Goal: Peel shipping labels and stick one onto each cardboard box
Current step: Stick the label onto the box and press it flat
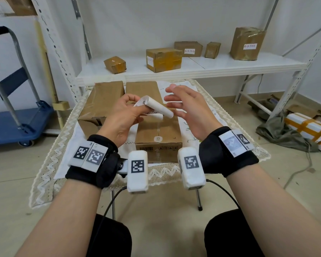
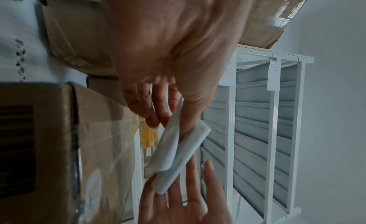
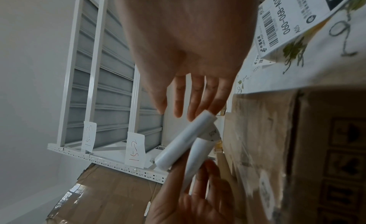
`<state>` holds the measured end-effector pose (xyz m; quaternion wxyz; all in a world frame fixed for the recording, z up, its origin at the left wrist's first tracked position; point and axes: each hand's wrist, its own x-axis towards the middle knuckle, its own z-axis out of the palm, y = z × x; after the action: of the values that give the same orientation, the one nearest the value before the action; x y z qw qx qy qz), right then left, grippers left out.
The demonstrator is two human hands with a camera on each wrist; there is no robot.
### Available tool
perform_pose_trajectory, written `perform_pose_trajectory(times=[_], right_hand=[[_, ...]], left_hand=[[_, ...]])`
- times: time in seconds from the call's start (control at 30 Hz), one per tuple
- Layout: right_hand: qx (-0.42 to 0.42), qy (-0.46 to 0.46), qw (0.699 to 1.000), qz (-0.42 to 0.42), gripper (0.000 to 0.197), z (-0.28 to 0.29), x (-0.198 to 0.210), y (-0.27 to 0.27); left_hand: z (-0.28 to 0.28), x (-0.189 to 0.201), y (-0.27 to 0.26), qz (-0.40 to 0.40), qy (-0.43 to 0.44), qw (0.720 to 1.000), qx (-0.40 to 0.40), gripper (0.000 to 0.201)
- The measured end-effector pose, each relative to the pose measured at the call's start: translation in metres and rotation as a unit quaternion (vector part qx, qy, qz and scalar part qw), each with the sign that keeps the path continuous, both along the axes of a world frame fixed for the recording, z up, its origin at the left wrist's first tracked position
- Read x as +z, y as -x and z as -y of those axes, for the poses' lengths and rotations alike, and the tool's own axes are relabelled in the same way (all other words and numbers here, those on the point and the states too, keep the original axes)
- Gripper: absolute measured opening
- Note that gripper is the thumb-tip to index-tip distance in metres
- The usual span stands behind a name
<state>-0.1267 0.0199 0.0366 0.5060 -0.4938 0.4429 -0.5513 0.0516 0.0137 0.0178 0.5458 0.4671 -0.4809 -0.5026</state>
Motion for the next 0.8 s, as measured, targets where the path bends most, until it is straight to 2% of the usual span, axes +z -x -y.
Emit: perform_pose_trajectory(times=[0.17, 0.3, 0.47, 0.63, 0.8], right_hand=[[0.062, 0.04, 0.995, -0.069, 0.025, -0.005, -0.001, -0.008], [0.082, 0.056, 0.991, -0.086, 0.027, -0.008, -0.001, -0.009], [0.049, 0.065, 0.992, -0.098, 0.023, -0.008, -0.002, -0.011], [-0.008, 0.055, 0.997, -0.057, 0.013, -0.006, 0.0, -0.01], [-0.003, 0.036, 0.998, -0.042, 0.028, -0.004, 0.002, -0.007]], left_hand=[[-0.005, 0.003, 0.006, -0.002, 0.017, 1.0, -0.019, 0.029], [-0.006, 0.004, 0.009, -0.006, 0.029, 0.999, -0.024, 0.03], [-0.005, 0.004, 0.011, -0.004, 0.046, 0.999, -0.014, 0.033], [-0.006, 0.005, 0.012, 0.011, 0.022, 1.0, -0.009, 0.033], [-0.004, 0.006, 0.012, 0.011, 0.007, 1.0, 0.008, 0.027]])
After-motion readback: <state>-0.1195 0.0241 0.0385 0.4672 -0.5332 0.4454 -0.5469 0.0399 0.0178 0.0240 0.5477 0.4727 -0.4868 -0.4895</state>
